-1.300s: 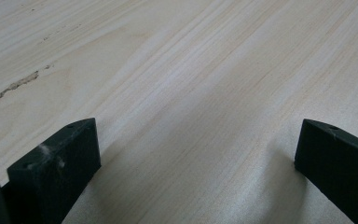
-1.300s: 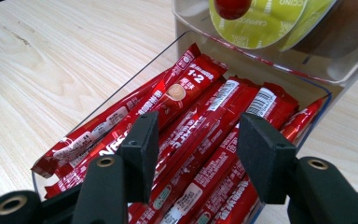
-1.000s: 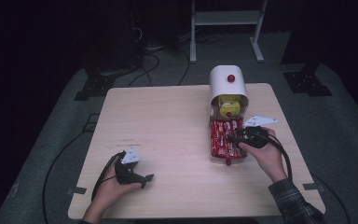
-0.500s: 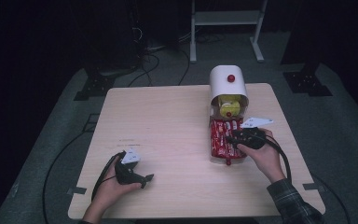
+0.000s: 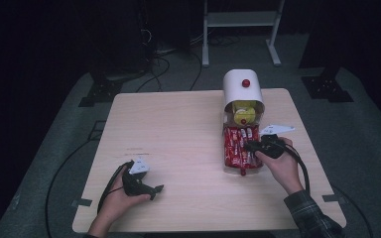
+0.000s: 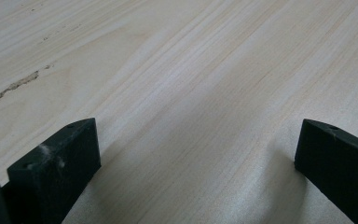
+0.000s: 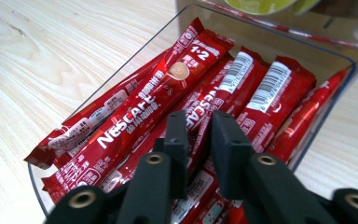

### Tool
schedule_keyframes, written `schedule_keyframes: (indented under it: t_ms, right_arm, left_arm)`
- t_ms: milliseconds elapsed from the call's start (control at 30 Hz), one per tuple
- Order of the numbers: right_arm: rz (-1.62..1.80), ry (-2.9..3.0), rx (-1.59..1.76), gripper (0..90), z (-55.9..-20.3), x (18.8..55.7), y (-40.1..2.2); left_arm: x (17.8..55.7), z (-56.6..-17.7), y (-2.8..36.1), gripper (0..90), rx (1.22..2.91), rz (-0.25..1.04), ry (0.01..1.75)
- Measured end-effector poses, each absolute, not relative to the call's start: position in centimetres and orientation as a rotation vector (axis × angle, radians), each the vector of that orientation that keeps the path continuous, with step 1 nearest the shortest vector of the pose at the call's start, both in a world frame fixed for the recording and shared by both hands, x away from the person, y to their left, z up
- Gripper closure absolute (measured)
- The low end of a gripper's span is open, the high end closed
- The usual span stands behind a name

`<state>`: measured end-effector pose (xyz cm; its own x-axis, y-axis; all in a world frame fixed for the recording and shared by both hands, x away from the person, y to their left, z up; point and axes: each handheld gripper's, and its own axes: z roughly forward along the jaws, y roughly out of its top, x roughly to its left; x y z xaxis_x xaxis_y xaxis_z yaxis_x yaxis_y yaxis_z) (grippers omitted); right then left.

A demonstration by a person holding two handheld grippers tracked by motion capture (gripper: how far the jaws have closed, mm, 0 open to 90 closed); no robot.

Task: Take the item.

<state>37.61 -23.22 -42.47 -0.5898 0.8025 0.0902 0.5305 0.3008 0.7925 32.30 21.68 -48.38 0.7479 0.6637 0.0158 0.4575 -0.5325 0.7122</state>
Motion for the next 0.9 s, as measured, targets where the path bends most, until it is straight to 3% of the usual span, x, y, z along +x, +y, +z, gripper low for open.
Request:
schedule_keyframes:
  t_ms: [367, 900]
  right_arm:
    - [1.199, 2.242, 1.274, 87.9, -42.2, 37.5, -23.7]
    - [1.21, 2.247, 1.251, 88.3, -41.0, 36.8, -24.1]
  left_arm:
    - [32.3, -48.4, 21.7, 0.0, 2.228, 0.371, 0.837]
    - [32.3, -48.4, 21.7, 0.0, 2.228, 0.37, 0.838]
